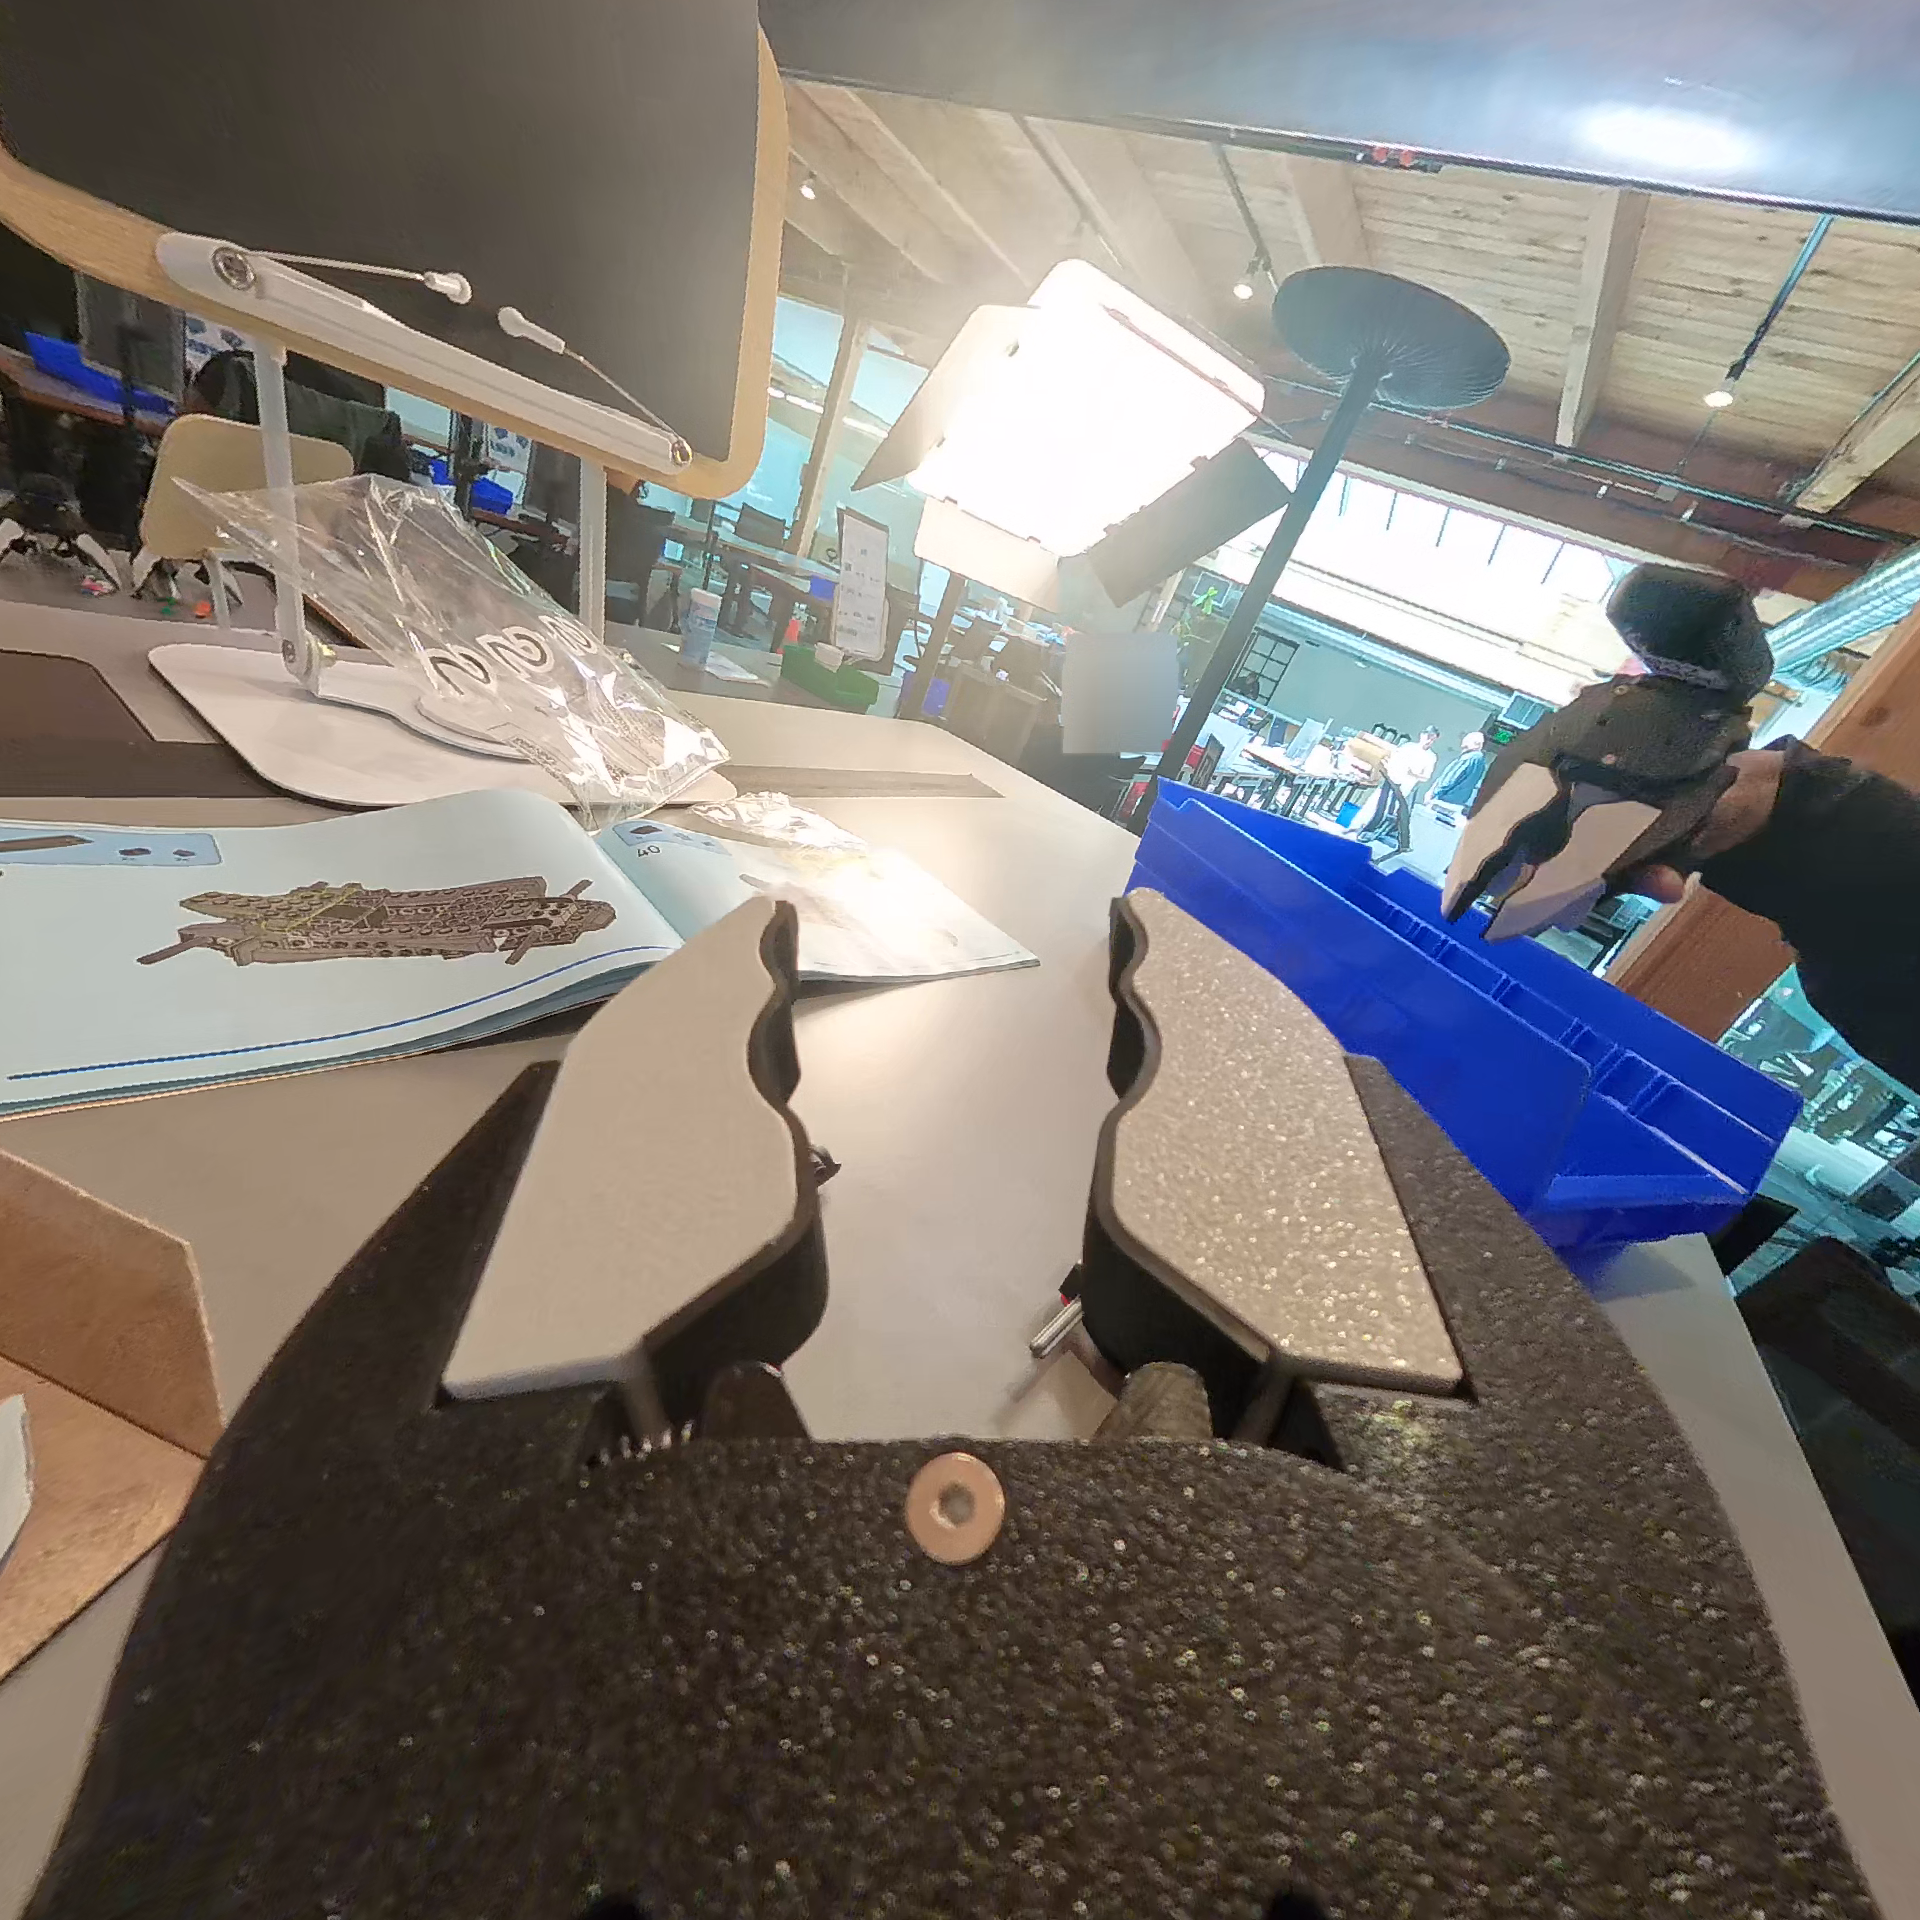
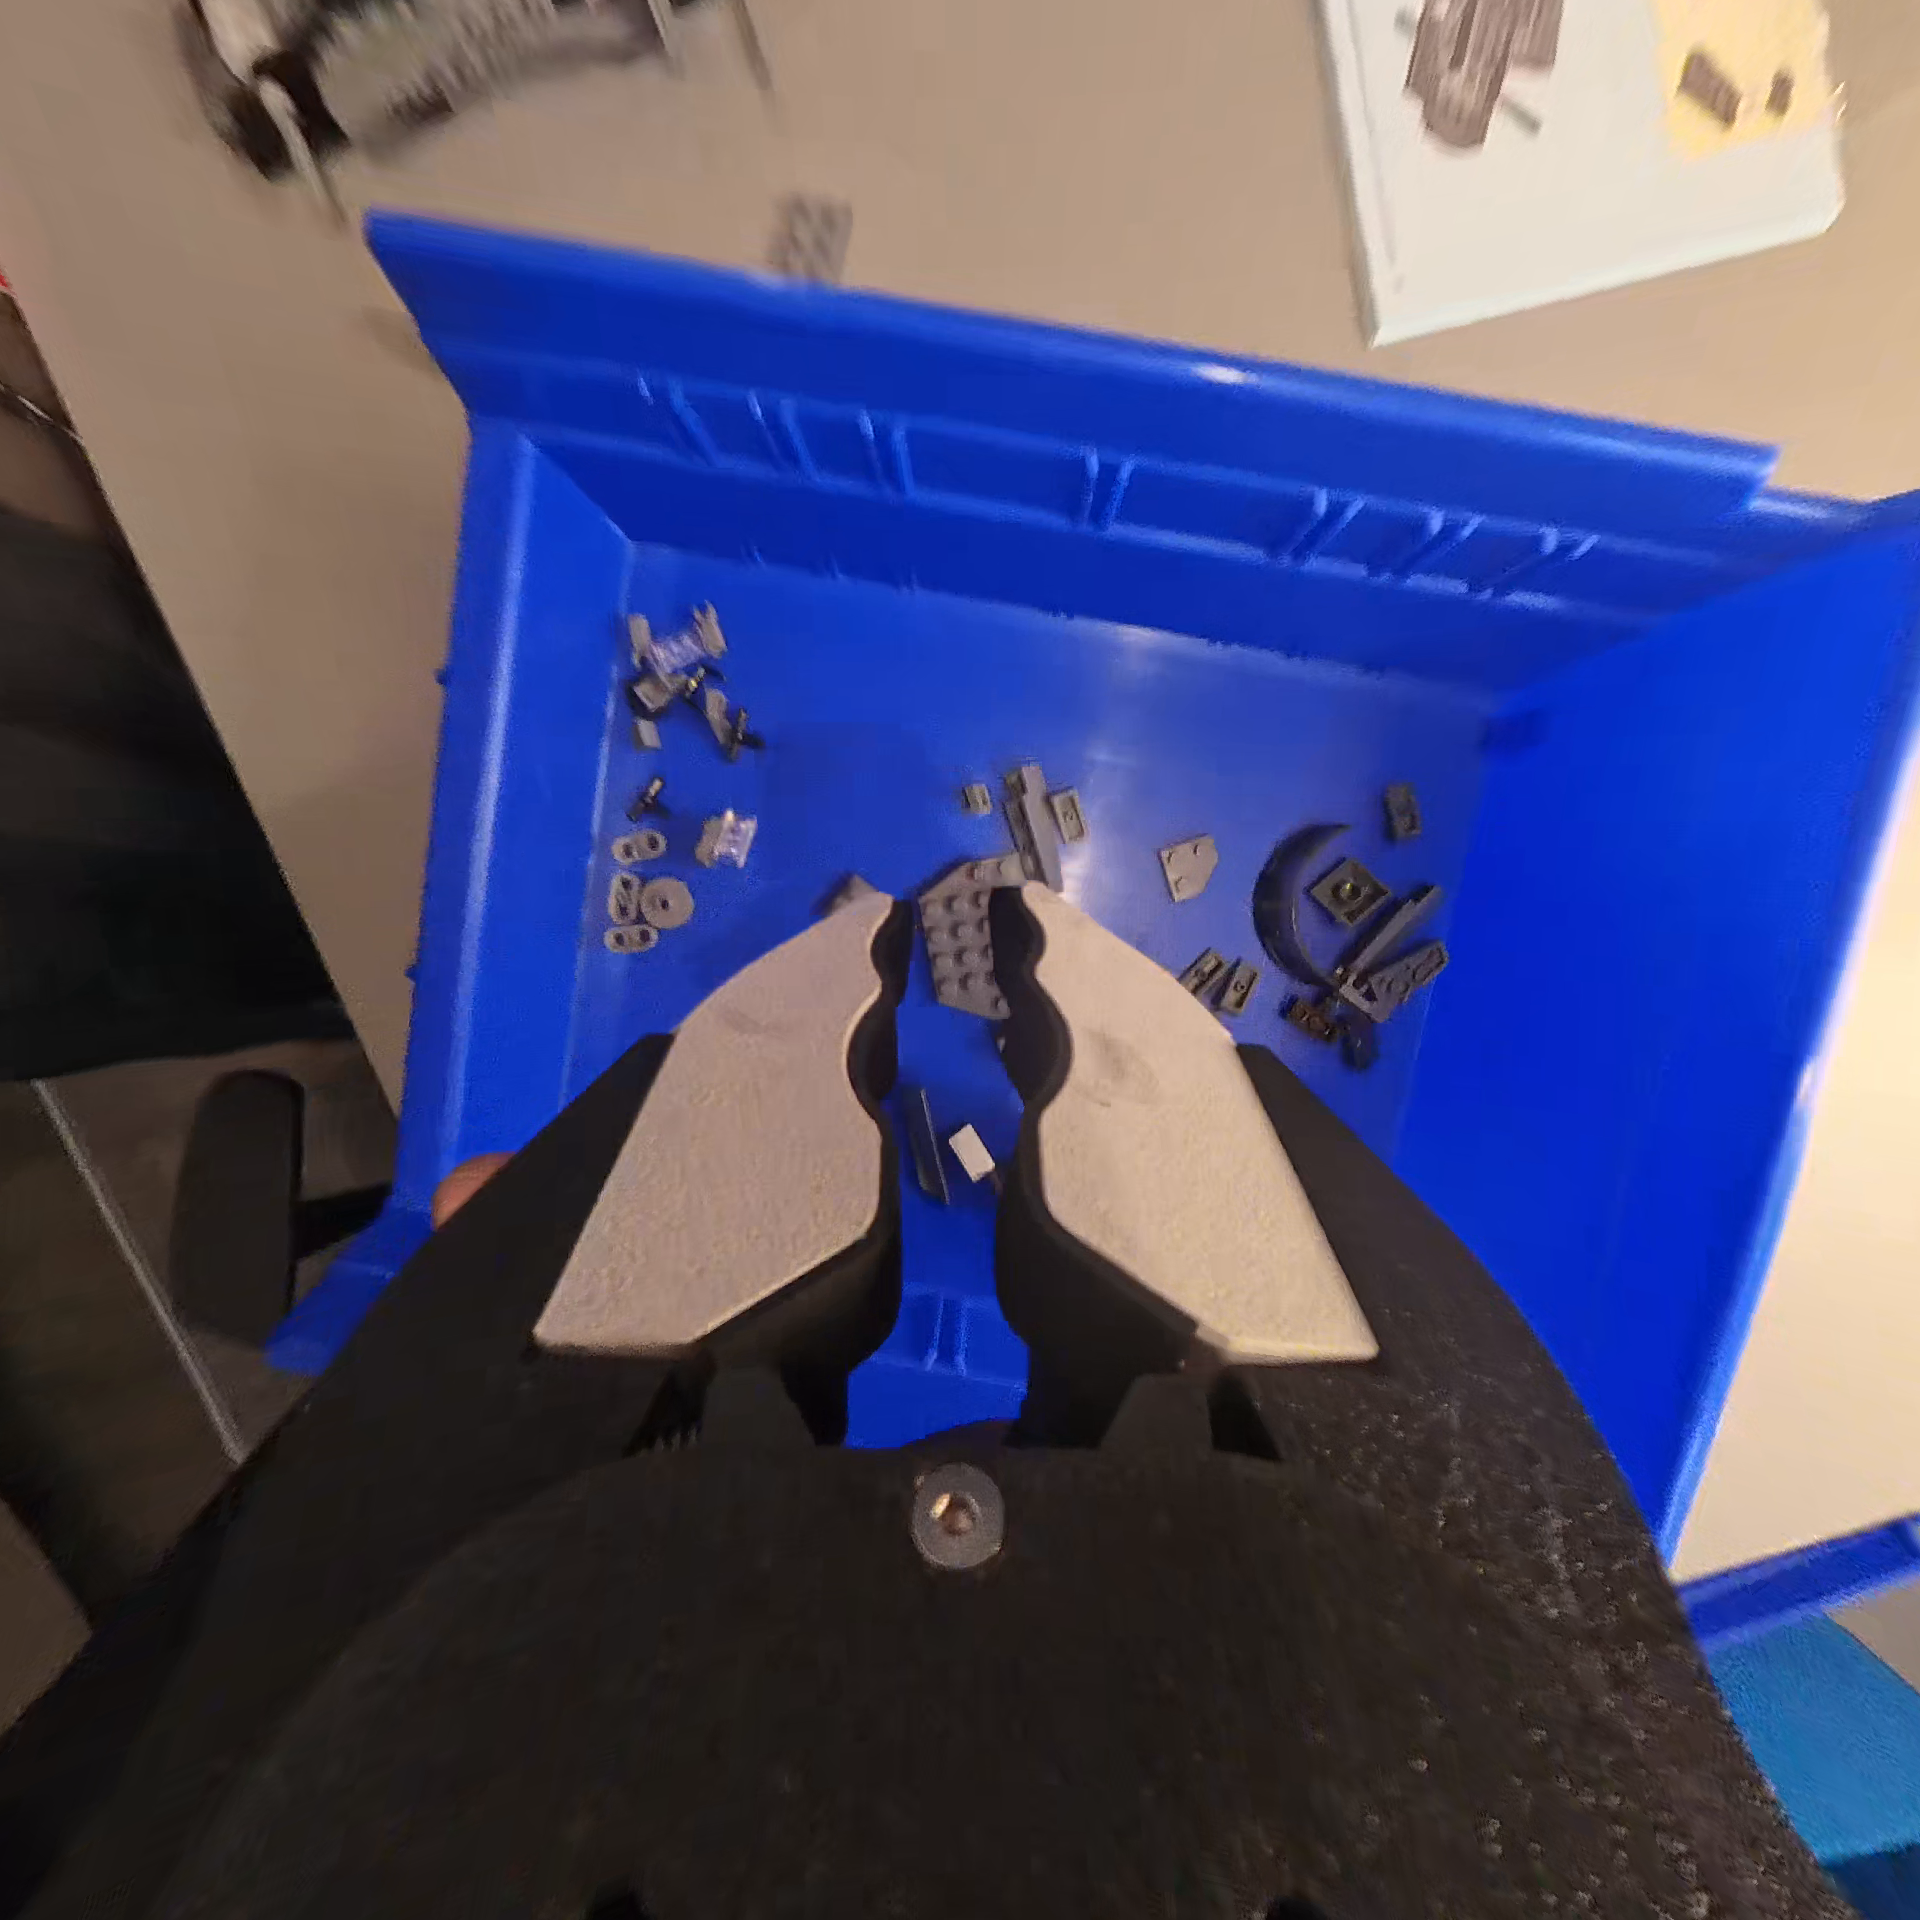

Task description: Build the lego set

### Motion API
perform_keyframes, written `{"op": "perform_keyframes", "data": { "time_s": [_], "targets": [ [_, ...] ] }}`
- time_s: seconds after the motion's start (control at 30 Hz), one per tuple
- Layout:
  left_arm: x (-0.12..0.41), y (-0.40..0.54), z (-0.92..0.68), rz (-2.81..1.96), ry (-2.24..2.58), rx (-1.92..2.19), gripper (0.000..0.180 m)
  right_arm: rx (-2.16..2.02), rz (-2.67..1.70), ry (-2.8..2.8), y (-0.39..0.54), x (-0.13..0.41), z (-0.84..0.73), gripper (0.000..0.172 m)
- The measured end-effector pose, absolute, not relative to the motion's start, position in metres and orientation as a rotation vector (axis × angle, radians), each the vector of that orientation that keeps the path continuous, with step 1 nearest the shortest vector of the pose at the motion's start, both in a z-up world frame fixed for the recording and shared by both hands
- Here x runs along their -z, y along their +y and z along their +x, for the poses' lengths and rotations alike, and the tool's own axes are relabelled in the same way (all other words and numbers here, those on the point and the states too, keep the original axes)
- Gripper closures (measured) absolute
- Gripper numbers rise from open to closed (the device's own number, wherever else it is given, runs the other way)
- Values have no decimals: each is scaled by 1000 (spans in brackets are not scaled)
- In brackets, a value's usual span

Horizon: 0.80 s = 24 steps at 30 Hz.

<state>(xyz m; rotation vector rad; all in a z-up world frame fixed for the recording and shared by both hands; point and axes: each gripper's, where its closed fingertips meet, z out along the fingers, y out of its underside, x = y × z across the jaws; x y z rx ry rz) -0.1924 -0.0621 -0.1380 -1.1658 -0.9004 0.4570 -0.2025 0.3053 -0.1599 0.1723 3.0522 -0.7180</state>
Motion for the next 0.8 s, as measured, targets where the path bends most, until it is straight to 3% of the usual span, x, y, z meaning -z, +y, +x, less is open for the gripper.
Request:
{"op": "perform_keyframes", "data": {
  "time_s": [0.23, 0.63, 0.8],
  "targets": [
    [140, -62, -194, -1174, -912, -454, 122, 280, 39, 3220, 313, 203, -211, 155],
    [146, -60, -198, -1219, -961, -453, 123, 62, 354, 3342, 363, 207, -261, 154],
    [153, -57, -199, -1327, -991, -495, 132, -13, 389, 3344, 371, 215, -263, 154]
  ]
}}
